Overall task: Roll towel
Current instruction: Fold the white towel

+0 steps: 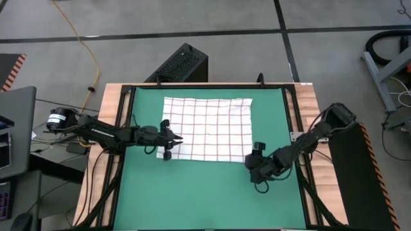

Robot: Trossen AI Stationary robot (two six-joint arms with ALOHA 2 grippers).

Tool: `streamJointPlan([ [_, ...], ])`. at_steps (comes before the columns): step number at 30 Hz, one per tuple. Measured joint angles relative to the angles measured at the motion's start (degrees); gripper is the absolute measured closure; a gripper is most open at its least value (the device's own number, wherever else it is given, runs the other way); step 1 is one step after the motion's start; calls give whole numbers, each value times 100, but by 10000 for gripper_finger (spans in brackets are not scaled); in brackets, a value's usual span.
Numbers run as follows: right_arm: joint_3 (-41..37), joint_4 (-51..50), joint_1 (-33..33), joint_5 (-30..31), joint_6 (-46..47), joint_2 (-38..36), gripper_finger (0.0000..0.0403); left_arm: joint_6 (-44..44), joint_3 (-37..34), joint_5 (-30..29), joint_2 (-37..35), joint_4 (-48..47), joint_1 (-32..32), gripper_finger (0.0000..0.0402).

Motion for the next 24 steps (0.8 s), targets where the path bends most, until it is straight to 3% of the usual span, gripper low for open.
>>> streamJointPlan([
  [6, 37, -87, 67, 105, 148, 551, 168, -18, 0, 6, 509, 272, 0, 335],
  [12, 66, -496, -3, 170, 929, 897, 184, 28, 2, 32, 819, 456, 0, 335],
  [19, 86, -571, -4, 179, 1566, 1018, 302, 33, 0, 31, 985, 624, 0, 335],
  [22, 221, -746, -9, 218, 1575, 1057, 366, 20, 2, 31, 985, 1047, -14, 335],
  [24, 360, -834, -11, 230, 1439, 1065, 389, -15, 2, 16, 966, 1572, -78, 335],
])
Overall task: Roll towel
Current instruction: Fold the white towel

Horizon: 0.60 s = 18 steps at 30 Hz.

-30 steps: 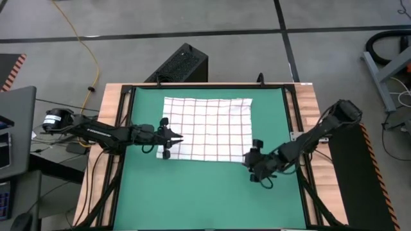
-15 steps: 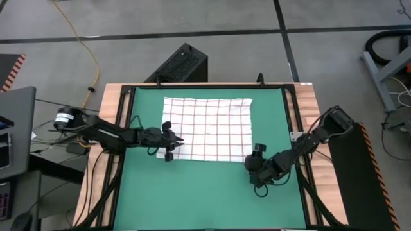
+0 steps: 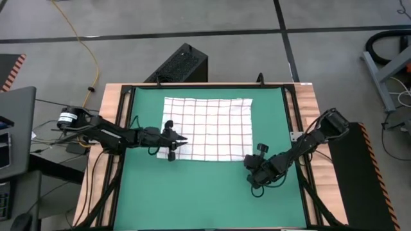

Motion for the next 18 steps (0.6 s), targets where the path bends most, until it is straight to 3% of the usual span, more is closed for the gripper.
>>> streamJointPlan([
  [3, 247, -221, -15, 123, -44, 11, 387, -57, 118, 4, -7, 622, -180, 341],
  [8, 578, -479, -58, 362, -205, 28, 396, 27, 489, -224, 161, 223, -533, 387],
  [18, 1005, -371, -382, 702, -983, 17, 396, -286, 962, -719, 1592, 164, -943, 401],
])
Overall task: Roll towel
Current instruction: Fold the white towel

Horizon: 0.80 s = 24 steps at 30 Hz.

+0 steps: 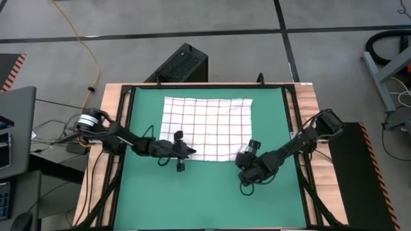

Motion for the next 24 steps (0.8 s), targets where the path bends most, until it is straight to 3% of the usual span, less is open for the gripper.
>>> streamJointPlan([
  [6, 467, -177, -90, 27, -621, -11, 398, 9, 300, -176, 564, 5, -63, 401],
  [15, 1263, -405, -236, 353, -1652, -15, 398, 11, 323, -219, 667, -164, -29, 401],
  [24, 1385, 647, -840, 464, -3137, -22, 398, -70, 349, 298, 667, -139, -114, 401],
])
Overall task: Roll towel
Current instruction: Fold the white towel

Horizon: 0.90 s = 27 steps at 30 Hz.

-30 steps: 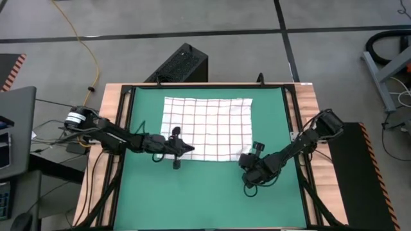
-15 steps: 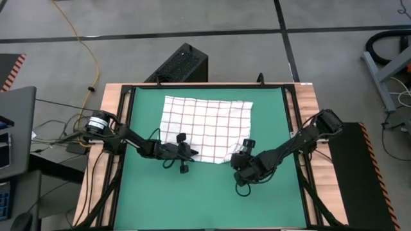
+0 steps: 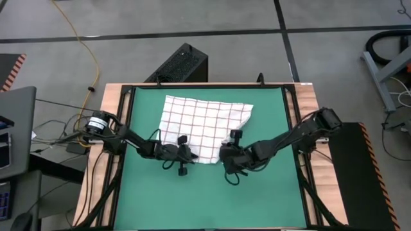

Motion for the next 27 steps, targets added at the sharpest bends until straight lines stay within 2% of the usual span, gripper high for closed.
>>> streamJointPlan([
  [11, 2, 1785, -261, -85, -1636, 0, 398, -57, 4, -8, 0, -352, -133, 401],
  [17, 2, 3038, -500, -745, -2300, 16, 398, -57, 4, -13, 0, -356, -133, 401],
  [23, 6, 3622, -814, -1328, -2508, 86, 398, -52, 4, -15, -1, -353, -131, 401],
  [27, 6, 4043, -1047, -1924, -2561, 245, 398, -50, 4, -25, -1, -351, -130, 401],
])
